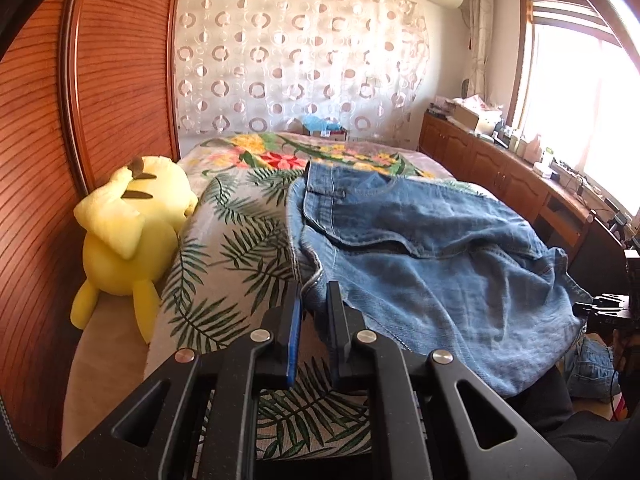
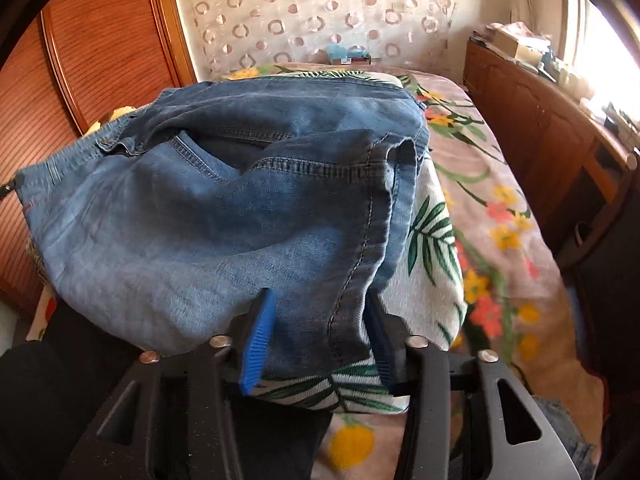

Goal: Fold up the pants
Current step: 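Lift the hems with both grippers and carry them toward the waistband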

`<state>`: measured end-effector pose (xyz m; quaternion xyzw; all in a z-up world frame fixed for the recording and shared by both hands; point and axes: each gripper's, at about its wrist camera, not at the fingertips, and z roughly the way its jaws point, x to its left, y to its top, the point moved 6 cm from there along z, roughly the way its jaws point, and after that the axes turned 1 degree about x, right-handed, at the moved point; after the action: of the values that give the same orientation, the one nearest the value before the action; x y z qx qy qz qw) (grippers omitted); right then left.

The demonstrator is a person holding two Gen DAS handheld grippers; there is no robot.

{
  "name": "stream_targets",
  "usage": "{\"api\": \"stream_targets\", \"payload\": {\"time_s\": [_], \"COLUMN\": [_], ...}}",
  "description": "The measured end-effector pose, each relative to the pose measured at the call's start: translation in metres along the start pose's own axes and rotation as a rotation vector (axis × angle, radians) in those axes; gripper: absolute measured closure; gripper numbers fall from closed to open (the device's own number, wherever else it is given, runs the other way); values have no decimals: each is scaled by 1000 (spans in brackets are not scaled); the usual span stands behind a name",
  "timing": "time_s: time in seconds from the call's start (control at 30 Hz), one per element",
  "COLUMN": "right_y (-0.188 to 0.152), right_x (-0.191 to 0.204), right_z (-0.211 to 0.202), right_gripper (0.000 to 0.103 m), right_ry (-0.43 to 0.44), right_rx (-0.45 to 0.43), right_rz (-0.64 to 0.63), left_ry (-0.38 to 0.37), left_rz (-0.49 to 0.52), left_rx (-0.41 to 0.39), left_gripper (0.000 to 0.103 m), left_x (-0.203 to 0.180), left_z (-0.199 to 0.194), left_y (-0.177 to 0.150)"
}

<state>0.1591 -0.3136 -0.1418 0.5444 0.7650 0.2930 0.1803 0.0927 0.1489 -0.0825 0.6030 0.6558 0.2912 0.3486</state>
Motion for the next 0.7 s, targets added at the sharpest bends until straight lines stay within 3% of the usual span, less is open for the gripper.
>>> {"api": "stream_targets", "payload": {"time_s": [0.03,0.07,0.53,0.7], "right_y": [6,9,44,42], "right_x": [-1,-3,-16,-10], "right_z": [-4,-8,-90,-109], "right_gripper": [85,90,94,94], "right_ry": [2,13,-80,-108], "right_rx": [-7,-16,-240,-305], "right_rz": [-4,-4,-51,-65], "left_ry": [-2,-4,-69,-79], "left_rz": [-2,-9,-34,-30], "left_rx": [-5,-18,-169,-221], "left_gripper": [91,91,92,92], "left_x": [0,1,-8,-10], "left_z": [-3,-8,-70,-93], "left_y": [1,4,32,41]}}
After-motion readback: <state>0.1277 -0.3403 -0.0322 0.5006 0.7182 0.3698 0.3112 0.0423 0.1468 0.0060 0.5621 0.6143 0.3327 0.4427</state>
